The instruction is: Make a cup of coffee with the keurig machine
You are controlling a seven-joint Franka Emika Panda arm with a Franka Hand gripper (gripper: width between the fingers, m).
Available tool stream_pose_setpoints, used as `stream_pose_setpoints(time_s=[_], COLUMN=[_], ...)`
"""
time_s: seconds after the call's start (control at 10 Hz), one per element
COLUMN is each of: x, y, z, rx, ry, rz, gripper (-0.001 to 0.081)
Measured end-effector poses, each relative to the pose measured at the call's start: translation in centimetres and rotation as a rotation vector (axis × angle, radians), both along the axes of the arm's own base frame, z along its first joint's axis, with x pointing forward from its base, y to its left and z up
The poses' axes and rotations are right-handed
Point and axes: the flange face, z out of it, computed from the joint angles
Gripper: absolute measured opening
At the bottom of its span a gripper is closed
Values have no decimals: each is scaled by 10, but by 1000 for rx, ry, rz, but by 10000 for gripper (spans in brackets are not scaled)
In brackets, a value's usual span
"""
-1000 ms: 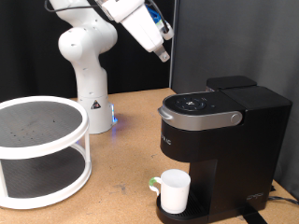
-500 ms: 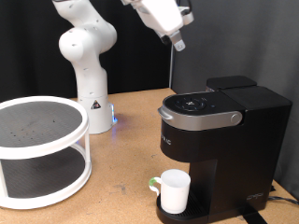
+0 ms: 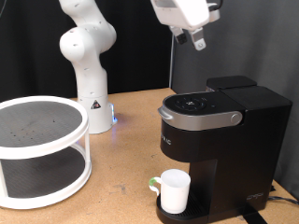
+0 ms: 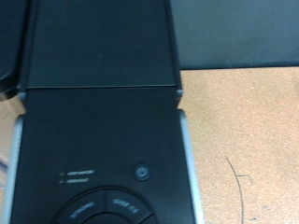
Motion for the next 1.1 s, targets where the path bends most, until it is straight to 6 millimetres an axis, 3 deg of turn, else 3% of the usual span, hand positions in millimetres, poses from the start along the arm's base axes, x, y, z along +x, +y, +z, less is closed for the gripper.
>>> stream_pose_setpoints(time_s=[0.3,0.9,1.0,1.1], x=[12,27,29,31], y=[14,30,32,33], z=[-4,-33,-38,-44], rx=[-46,-121,-131,-139], ry=[32,112,115,106], rz=[28,59,62,63], gripper=[803,803,715,715])
